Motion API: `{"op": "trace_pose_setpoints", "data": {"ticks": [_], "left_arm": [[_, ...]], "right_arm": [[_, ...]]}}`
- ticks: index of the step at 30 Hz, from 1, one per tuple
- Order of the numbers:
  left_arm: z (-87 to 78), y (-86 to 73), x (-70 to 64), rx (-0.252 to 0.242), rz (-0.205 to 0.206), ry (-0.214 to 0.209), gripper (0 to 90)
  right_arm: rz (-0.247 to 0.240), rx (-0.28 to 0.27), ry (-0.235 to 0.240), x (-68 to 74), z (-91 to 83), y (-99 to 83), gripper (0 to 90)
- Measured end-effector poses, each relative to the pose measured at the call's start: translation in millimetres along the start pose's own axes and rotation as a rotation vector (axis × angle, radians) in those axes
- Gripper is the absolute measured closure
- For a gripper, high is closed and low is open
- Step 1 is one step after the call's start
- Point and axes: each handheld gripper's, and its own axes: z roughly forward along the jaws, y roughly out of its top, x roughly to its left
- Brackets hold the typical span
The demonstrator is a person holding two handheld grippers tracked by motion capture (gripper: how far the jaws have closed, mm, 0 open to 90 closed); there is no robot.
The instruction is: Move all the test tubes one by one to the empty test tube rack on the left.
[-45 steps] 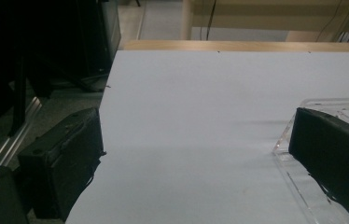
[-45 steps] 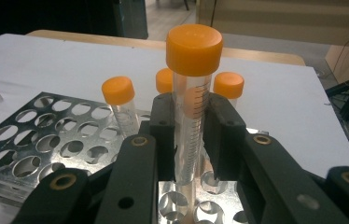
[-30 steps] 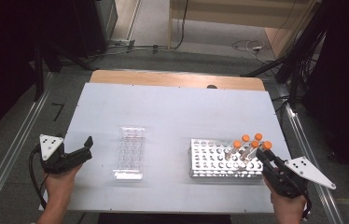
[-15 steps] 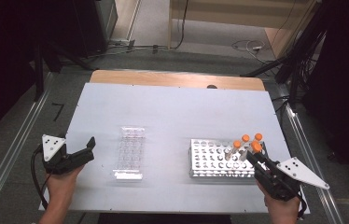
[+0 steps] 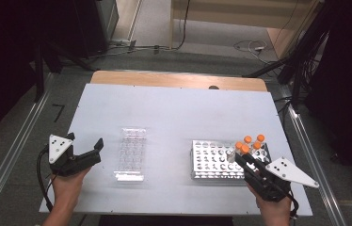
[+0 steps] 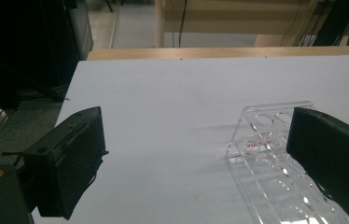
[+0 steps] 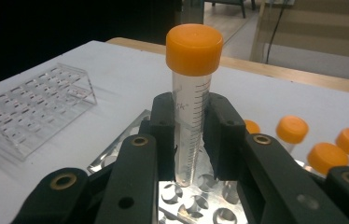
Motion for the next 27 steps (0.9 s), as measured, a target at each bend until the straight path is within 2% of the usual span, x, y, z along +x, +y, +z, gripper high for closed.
{"op": "trace_pose_setpoints", "data": {"ticks": [3,9,22,27], "left_arm": [[0.3,1.4,-2.8,0.003,0.001,-0.012,4.7],[2.1,7.1,-7.7,0.012,-0.019,-0.066,4.7],[4.3,15.4,-21.6,0.001,0.003,-0.107,4.7],[4.9,18.7,-27.8,-0.004,0.011,-0.144,5.5]], "right_arm": [[-0.005,0.002,0.015,5.1,4.8,2.2,72.2],[-0.025,0.003,0.043,14.5,18.1,8.6,72.1],[-0.05,-0.001,0.081,26.9,40.6,21.5,72.2],[-0.064,0.001,0.098,32.0,48.8,24.8,72.2]]}}
